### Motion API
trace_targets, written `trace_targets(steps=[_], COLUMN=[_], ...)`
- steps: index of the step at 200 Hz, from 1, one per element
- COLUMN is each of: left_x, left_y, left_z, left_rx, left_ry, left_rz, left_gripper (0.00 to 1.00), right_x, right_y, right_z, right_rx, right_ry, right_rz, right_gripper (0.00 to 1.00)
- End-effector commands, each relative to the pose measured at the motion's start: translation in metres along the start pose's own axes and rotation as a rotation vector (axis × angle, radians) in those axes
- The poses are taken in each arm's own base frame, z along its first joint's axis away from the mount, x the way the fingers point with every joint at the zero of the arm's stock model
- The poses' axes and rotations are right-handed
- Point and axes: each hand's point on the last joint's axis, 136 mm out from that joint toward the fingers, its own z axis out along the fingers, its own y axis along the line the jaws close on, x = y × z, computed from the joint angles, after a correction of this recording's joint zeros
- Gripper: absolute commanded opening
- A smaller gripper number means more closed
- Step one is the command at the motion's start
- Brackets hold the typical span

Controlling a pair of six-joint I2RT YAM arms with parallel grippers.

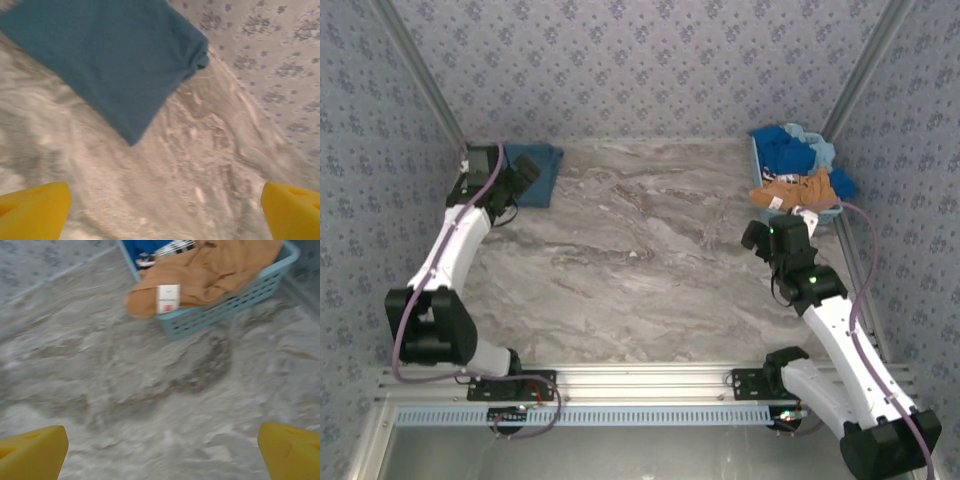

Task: Fold and stack the t-shirts

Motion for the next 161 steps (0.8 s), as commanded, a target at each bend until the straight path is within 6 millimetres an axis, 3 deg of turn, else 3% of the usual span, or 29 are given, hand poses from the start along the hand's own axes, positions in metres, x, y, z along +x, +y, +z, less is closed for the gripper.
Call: trace_targets(steps=[1,25,56,68,99,121,150,161], left_x=[-0.001,0.009,0.045,0.056,0.065,0.056,0.047,0.051], left_y=[0.063,0.091,0.105,0.11,0.125,0.118,0.1,0.101], left_z=[-0.03,-0.043,-0.011,0.001,0.034,0.051,0.072,0.08], left_rx=[-0.342,-0.348,-0.188,-0.15,-0.128,-0.101,-0.042,-0.017], left_ry=[-0.207,-0.333,-0.271,-0.265,-0.22,-0.247,-0.257,-0.247], left_rz=[0.172,0.289,0.484,0.539,0.536,0.554,0.634,0.634], left_gripper=[0.98,0.98,0.98,0.98,0.98,0.98,0.98,0.98], right_x=[-0.011,0.008,0.039,0.042,0.031,0.02,0.023,0.021], right_y=[-0.026,-0.034,-0.027,-0.021,-0.001,0.012,-0.005,-0.009], right_z=[0.012,0.032,0.065,0.075,0.102,0.119,0.14,0.142], right_rx=[0.101,0.087,0.049,0.02,-0.023,-0.024,-0.012,-0.023], right_ry=[-0.251,-0.405,-0.312,-0.325,-0.331,-0.348,-0.338,-0.332], right_rz=[-0.094,-0.162,-0.275,-0.295,-0.344,-0.428,-0.357,-0.327], right_gripper=[1.0,1.0,1.0,1.0,1.0,1.0,1.0,1.0])
